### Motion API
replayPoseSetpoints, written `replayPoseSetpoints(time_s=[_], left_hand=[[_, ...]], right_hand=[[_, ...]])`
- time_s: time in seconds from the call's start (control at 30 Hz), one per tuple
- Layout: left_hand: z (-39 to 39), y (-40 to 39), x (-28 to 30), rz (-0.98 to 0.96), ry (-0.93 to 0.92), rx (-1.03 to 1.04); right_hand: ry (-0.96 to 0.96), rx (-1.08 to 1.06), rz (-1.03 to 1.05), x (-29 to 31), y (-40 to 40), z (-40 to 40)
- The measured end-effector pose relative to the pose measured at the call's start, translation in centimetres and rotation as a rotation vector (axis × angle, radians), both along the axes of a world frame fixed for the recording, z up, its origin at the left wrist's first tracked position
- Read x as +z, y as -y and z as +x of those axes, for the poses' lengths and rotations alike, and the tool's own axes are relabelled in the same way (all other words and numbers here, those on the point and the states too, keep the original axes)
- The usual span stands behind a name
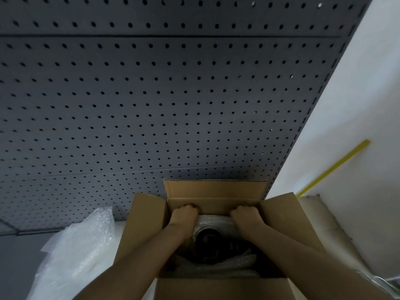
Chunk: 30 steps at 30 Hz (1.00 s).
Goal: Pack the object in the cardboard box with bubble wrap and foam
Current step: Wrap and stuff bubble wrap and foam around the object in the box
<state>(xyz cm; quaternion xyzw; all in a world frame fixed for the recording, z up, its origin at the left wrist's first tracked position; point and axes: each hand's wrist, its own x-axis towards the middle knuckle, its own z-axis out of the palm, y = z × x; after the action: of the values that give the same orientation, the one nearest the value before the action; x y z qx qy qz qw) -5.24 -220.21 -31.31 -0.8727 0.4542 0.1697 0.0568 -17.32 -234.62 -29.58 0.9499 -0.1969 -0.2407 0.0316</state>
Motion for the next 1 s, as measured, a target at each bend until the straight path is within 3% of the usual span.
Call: replayPoseSetpoints(time_s=[0.43,0.9,1.0], left_hand=[[-0.5,-4.1,4.2,-0.115,0.133,0.007],[-3.2,-16.2,9.6,-0.246,0.326,0.367],[-3.0,-20.4,10.2,-0.298,0.277,0.435]], right_hand=[[0.087,-0.057,-0.037,4.5,-3.1,-2.3],[0.259,0.110,0.049,8.3,-12.0,-3.2],[0.313,0.165,0.071,9.7,-15.5,-1.5]])
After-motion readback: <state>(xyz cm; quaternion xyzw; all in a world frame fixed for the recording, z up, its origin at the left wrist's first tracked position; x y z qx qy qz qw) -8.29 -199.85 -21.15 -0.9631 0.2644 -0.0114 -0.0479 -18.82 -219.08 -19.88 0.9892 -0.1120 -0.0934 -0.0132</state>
